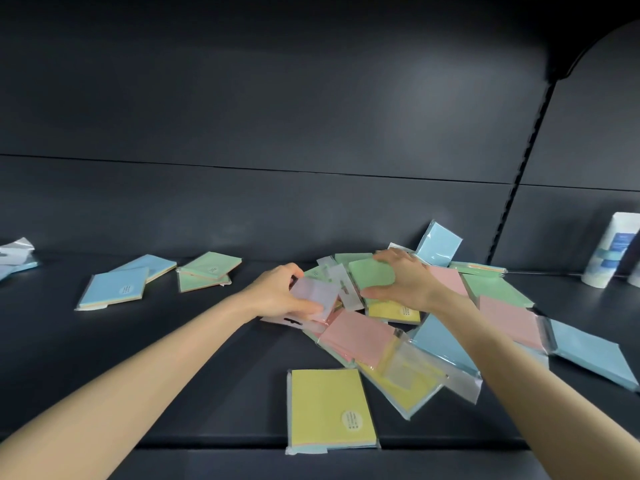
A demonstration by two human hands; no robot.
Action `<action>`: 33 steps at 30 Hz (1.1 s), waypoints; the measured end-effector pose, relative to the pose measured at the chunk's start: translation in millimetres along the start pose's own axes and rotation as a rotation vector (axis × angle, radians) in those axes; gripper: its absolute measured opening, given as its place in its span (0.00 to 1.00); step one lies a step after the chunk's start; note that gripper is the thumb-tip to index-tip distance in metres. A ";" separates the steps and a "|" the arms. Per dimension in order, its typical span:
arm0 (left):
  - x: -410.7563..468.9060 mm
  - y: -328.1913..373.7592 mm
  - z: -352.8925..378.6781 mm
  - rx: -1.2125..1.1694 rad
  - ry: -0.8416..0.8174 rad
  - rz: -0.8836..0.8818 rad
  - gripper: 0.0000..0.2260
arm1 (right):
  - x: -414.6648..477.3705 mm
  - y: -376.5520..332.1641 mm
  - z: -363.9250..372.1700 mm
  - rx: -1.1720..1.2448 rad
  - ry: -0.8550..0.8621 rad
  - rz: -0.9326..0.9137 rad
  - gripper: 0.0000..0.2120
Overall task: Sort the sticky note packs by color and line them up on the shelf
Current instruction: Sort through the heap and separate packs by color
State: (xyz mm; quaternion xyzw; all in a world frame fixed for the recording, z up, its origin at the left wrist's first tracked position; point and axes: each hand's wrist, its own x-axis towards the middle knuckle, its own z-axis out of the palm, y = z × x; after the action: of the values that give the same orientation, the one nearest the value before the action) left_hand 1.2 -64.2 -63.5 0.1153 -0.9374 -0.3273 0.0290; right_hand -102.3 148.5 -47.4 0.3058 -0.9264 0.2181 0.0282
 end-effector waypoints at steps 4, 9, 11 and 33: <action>-2.5 6.1 0.1 -0.063 0.087 -0.012 0.39 | 2.9 1.8 4.4 -0.019 0.027 0.077 0.46; -6.7 7.7 2.0 -0.292 0.162 -0.026 0.39 | 6.9 -3.8 0.7 0.235 0.095 0.030 0.51; -11.4 6.0 -1.7 -0.369 0.199 0.013 0.25 | 7.4 -9.6 -4.2 0.354 0.138 0.010 0.46; -194.8 -191.2 -186.9 -0.485 0.574 0.030 0.10 | -13.4 -316.3 95.1 0.789 0.029 -0.274 0.24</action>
State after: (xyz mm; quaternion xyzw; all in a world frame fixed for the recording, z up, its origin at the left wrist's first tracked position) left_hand 252.4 -277.1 -31.5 0.1786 -0.7880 -0.4935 0.3219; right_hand 99.4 -111.2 -13.5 0.4103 -0.7221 0.5547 -0.0492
